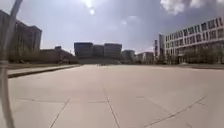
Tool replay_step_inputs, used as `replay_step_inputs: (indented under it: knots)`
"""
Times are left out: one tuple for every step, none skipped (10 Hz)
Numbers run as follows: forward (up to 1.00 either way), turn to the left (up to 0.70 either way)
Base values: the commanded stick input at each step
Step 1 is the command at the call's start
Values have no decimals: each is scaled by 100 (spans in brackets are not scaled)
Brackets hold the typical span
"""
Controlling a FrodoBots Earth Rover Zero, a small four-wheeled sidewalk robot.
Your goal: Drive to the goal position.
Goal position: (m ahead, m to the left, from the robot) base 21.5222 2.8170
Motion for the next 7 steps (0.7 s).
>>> replay_step_inputs:
  knots:
    - [85,0]
    - [85,0]
    - [85,0]
    - [85,0]
    - [85,0]
    - [85,0]
    - [85,0]
